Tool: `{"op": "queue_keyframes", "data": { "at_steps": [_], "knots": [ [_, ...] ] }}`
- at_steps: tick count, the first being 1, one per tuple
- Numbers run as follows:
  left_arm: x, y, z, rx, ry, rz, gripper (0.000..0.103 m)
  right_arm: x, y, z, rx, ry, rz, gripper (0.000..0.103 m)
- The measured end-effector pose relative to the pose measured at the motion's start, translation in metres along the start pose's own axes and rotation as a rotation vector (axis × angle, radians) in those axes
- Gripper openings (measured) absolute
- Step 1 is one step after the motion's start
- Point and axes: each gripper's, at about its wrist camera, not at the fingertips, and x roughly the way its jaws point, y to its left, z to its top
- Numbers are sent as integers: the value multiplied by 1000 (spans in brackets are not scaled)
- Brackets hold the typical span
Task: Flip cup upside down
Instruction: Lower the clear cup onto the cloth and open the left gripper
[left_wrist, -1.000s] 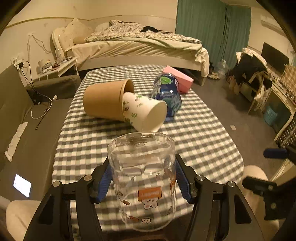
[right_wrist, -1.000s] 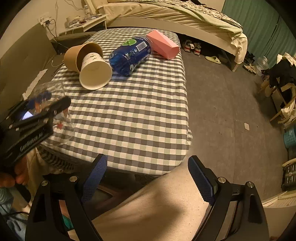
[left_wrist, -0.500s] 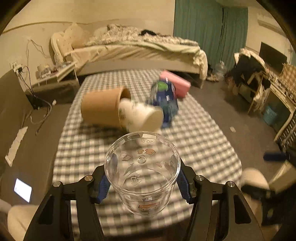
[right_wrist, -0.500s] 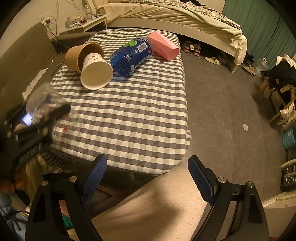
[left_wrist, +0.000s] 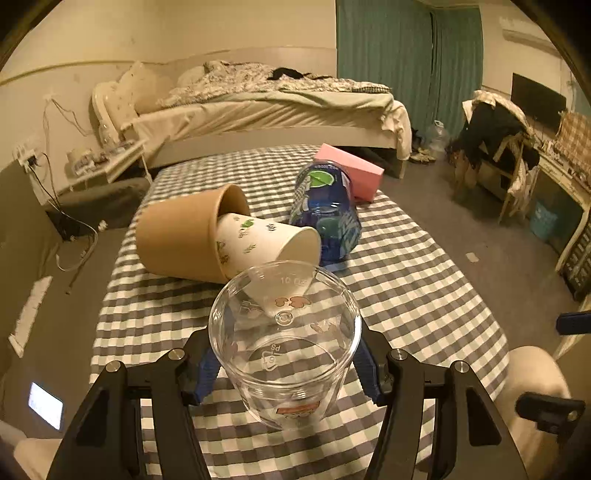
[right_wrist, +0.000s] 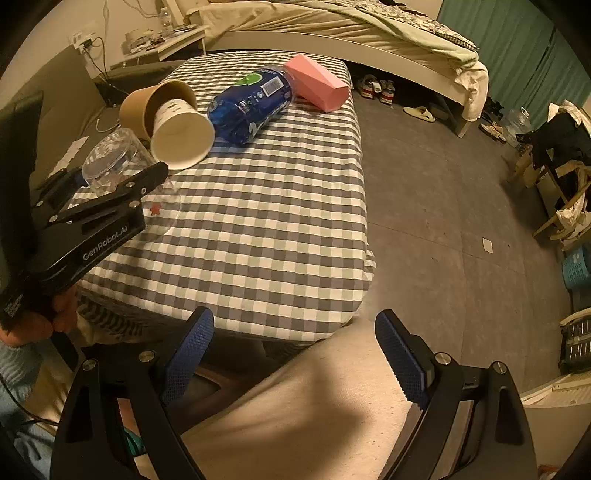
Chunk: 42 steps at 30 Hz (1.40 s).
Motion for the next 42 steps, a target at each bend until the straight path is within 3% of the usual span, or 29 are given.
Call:
{"op": "queue_keyframes", "data": {
  "at_steps": [3,5,7,12,18,25,33,35,38,42],
  "knots": [
    [-1,5,3,-35,22,-33,66,0,0,0,5,0,1,89],
    [-6,9,5,-67,20,-49,81,-3,0,1,5,-10,8,89],
    [-15,12,8,-85,-8,-42,86,-8,1,2,1,-24,9,89],
    [-37,16,19,-98,-28,-41,87,-24,3,4,1,-73,19,89],
    [-83,30,32,-121,-85,-2,87,-52,3,6,18,-197,45,89],
    [-116,50,16,-127,-64,67,87,-70,19,8,29,-335,115,89],
    [-121,58,-11,-162,-21,65,88,-59,31,11,62,-341,149,89],
    [-121,59,-12,-171,-20,73,100,-58,33,13,64,-343,140,92],
    [-123,61,-12,-189,-34,69,102,-60,34,11,64,-358,127,102],
    [-121,61,-10,-185,-32,89,103,-63,31,11,75,-376,108,103]
  ]
}}
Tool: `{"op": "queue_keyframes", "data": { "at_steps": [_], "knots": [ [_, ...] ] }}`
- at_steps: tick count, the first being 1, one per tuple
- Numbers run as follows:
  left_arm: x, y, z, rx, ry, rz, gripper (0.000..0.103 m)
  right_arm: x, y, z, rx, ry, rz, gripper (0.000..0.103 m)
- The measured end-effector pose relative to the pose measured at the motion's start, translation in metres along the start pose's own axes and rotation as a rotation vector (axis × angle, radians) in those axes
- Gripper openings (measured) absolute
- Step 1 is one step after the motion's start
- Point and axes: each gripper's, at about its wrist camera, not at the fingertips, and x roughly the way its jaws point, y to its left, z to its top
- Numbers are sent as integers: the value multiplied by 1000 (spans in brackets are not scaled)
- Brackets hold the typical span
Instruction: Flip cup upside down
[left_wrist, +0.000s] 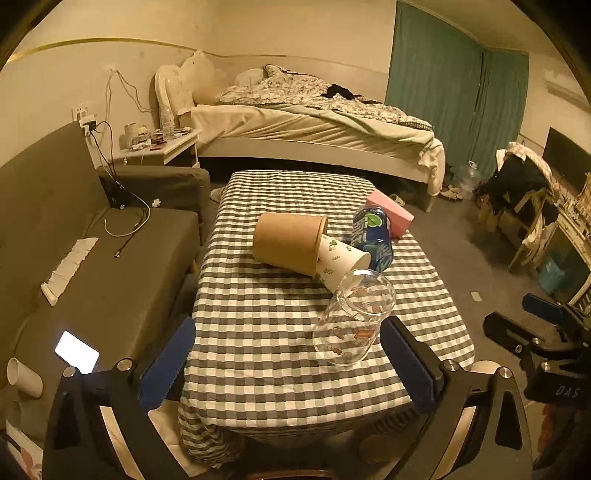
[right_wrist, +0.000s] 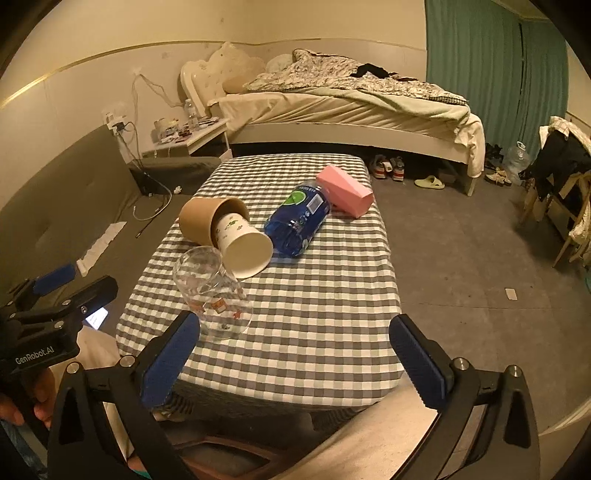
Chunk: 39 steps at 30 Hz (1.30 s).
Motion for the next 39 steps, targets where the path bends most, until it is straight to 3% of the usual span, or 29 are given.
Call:
{"op": "queue_keyframes", "data": {
  "at_steps": [39],
  "knots": [
    [3,6,0,-24,26,21,103,7,0,-2,-4,26,-31,103]
  ]
}}
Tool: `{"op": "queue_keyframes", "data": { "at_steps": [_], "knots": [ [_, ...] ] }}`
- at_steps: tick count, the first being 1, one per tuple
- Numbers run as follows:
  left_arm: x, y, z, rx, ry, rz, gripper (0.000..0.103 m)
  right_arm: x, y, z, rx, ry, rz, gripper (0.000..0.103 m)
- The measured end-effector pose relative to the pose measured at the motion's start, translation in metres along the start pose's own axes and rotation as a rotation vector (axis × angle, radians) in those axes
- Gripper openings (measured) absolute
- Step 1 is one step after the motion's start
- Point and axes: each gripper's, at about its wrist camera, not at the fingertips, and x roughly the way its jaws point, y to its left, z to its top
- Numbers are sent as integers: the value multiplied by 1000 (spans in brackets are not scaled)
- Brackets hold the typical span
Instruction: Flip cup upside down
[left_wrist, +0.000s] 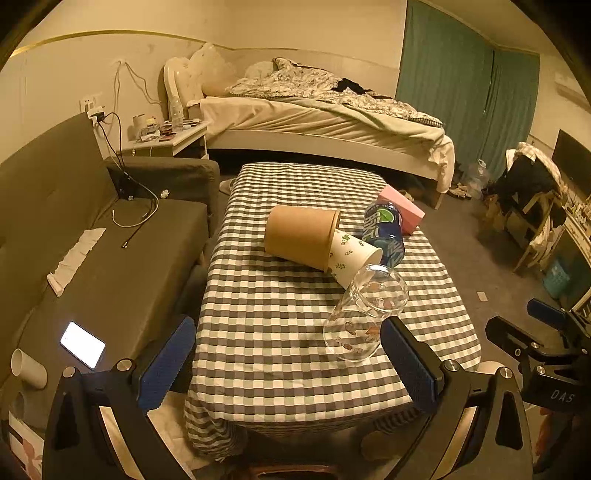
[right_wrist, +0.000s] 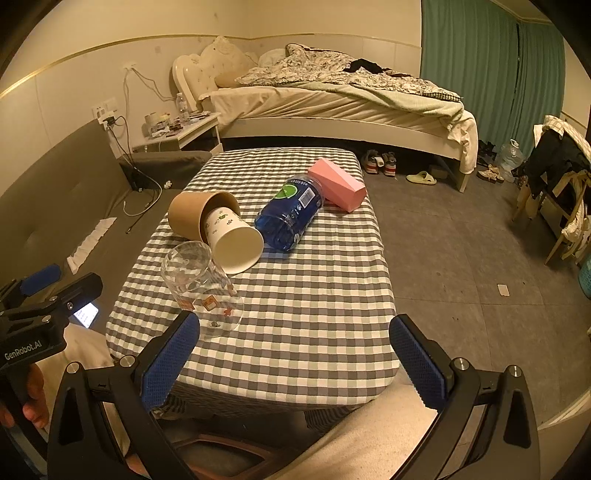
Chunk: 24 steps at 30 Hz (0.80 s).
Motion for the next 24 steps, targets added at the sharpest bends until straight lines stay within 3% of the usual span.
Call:
{"op": "queue_keyframes", "data": {
  "at_steps": [24],
  "knots": [
    [-1,5,-4,-1,13,13,103,1,2,-3,-1,16,-7,103]
  ]
}}
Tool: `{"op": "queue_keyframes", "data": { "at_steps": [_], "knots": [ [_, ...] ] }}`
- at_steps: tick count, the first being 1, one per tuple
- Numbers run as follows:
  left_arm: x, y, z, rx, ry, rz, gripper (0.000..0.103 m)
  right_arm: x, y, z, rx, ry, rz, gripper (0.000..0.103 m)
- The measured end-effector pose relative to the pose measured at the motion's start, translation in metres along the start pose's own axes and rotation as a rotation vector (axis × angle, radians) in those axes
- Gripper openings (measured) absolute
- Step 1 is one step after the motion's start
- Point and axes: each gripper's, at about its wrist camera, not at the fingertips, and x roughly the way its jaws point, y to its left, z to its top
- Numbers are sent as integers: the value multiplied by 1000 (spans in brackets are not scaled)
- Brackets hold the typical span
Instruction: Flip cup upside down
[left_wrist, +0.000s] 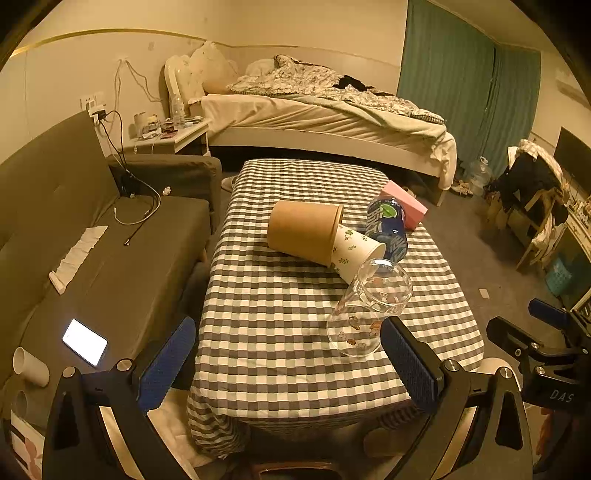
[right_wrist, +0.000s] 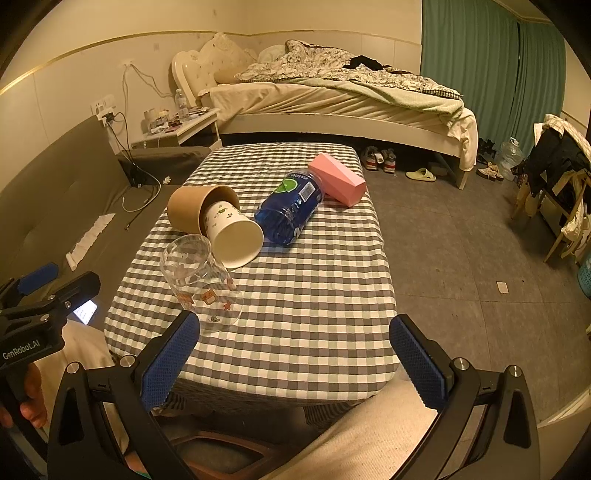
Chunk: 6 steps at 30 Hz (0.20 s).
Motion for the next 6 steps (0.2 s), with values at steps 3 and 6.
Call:
{"op": "queue_keyframes", "data": {
  "at_steps": [3,6],
  "knots": [
    [0,0,0,3,-2,1,103,0,0,0,0,1,0,103],
    [-2,-1,0,8,-18,7,103,1,1,0,-2,4,-1,103]
  ]
}}
